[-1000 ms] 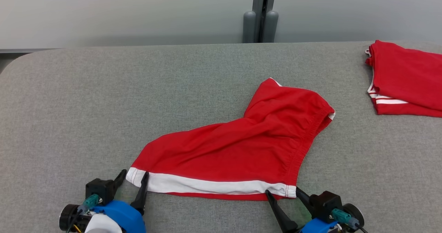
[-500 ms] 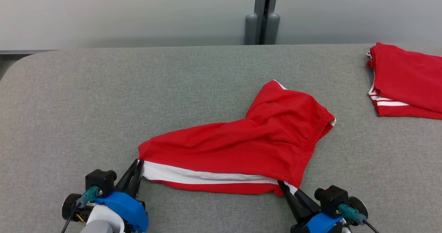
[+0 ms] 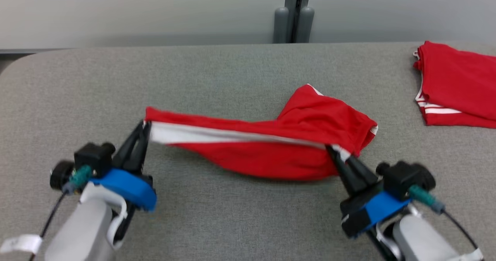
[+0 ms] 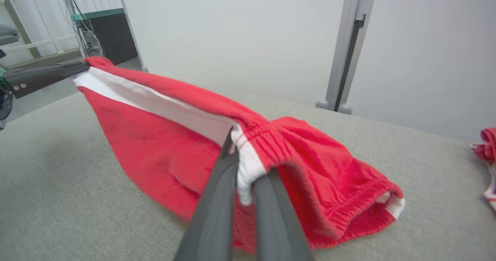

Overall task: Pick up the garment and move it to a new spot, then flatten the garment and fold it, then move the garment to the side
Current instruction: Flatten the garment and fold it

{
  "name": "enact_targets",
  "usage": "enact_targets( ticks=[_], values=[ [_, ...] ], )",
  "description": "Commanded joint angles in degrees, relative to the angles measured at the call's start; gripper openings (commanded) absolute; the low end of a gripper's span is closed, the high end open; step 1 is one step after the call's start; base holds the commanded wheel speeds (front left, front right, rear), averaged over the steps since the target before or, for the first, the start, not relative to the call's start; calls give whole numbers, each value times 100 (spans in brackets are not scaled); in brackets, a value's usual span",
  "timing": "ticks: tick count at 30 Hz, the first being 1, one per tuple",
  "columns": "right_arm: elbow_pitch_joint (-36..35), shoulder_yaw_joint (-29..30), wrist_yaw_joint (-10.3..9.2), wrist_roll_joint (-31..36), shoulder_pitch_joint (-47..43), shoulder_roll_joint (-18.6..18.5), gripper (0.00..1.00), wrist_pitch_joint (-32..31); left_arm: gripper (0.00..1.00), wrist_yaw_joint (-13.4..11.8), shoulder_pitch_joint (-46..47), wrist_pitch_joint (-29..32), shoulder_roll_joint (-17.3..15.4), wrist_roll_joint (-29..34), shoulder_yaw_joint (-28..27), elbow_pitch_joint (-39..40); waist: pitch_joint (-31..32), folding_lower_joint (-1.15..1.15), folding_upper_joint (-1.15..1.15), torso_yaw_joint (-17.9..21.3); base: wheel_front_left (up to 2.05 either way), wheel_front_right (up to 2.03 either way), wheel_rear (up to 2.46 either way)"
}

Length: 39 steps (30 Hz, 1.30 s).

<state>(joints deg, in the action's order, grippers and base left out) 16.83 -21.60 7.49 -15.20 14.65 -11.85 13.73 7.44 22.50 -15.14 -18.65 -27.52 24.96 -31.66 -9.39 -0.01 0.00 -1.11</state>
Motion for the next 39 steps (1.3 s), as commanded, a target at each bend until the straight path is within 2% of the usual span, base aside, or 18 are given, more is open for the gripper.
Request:
enact_targets(
  ticks=[1,7,10,15,22,32,39],
  values=[
    [-142,32,1,35,359,-140,0,-60,0,5,375,1,-96,58,76,25,-107,1,0,11,0,0,0],
    [-402,-95,1,44,1716,-297,0,-234,0,5,1767,270,-258,-249,237,79,-670,1,0,130,0,0,0],
    [-320,-185,1,26,2653,-339,0,-298,0,5,2627,505,-499,-340,346,72,-1057,1,0,225,0,0,0],
    [104,-356,0,-133,4300,-298,0,-376,0,4,4028,708,-733,-416,543,-50,-1606,1,0,362,0,0,0],
    [1051,-436,0,-598,6172,-210,0,-295,0,4,5556,685,-800,-496,655,-348,-1922,1,0,463,0,0,0],
    [2230,-878,1,-1098,7477,-236,0,-48,0,4,6461,466,-772,-617,858,-735,-2024,1,0,401,0,0,0],
    [2464,-1510,1,-1453,7205,-433,0,110,0,4,6014,185,-662,-826,1041,-935,-2224,1,0,238,0,0,0]
  ],
)
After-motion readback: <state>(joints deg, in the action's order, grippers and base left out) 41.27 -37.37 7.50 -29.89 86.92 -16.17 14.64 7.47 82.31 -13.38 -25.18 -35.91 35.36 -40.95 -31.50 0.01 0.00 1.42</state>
